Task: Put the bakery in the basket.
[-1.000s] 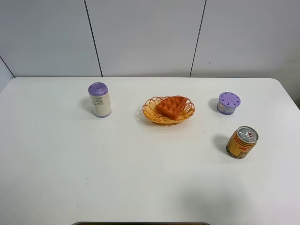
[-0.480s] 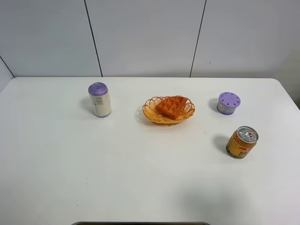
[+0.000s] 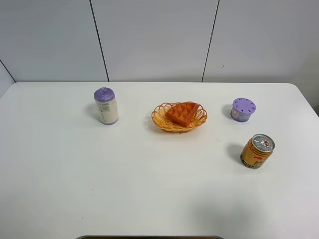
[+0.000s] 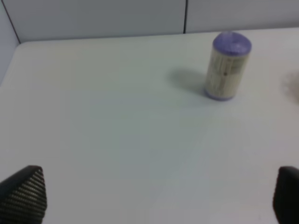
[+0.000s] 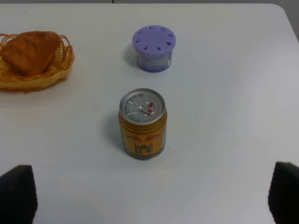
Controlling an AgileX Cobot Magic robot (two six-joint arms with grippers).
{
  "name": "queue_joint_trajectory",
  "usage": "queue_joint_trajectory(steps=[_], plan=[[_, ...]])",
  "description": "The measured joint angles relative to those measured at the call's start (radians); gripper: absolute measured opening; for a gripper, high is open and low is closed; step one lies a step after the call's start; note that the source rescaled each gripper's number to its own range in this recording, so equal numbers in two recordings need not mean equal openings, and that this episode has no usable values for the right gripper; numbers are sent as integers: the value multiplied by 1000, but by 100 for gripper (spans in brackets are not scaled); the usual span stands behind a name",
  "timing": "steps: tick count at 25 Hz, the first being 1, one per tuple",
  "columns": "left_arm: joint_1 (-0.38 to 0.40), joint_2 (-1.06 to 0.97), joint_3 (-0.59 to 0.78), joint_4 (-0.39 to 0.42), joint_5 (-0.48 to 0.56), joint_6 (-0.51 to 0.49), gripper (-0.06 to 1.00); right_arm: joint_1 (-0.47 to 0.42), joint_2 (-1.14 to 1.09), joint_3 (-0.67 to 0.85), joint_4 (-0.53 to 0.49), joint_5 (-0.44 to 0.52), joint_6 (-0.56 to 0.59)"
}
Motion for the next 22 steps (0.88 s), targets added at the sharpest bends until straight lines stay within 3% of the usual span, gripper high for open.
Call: queue_joint_trajectory(steps=[13,22], plan=[[2,0,43,-31,18,-8,98,0,0,0,0,0,0],[113,0,43,-33,18,-8,98,0,0,0,0,0,0]])
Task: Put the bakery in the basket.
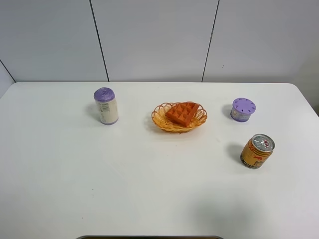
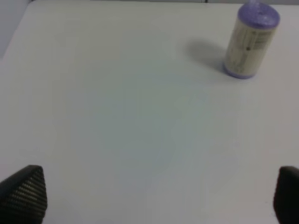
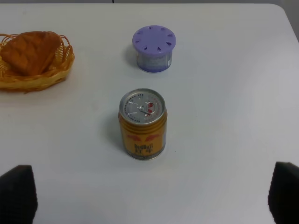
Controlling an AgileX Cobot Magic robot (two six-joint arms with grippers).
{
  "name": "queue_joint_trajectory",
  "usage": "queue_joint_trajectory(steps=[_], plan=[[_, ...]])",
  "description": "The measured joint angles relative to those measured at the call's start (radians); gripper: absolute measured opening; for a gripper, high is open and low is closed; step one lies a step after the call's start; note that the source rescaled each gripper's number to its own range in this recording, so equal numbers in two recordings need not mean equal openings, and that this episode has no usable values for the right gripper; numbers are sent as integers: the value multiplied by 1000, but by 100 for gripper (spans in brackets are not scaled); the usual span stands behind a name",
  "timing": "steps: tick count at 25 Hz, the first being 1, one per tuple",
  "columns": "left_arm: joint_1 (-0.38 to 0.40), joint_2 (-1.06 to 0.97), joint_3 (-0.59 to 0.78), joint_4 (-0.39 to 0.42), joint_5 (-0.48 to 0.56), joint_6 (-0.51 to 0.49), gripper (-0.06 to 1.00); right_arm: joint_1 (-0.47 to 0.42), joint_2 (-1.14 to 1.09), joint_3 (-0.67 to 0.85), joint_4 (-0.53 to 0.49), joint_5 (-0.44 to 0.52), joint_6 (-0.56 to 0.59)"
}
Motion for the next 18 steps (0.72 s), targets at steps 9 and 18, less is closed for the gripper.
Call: queue_joint_trajectory(steps=[9,18], plan=[[44,0,0,-1,0,0,98,0,0,0,0,0,0],[44,0,0,-1,0,0,98,0,0,0,0,0,0]])
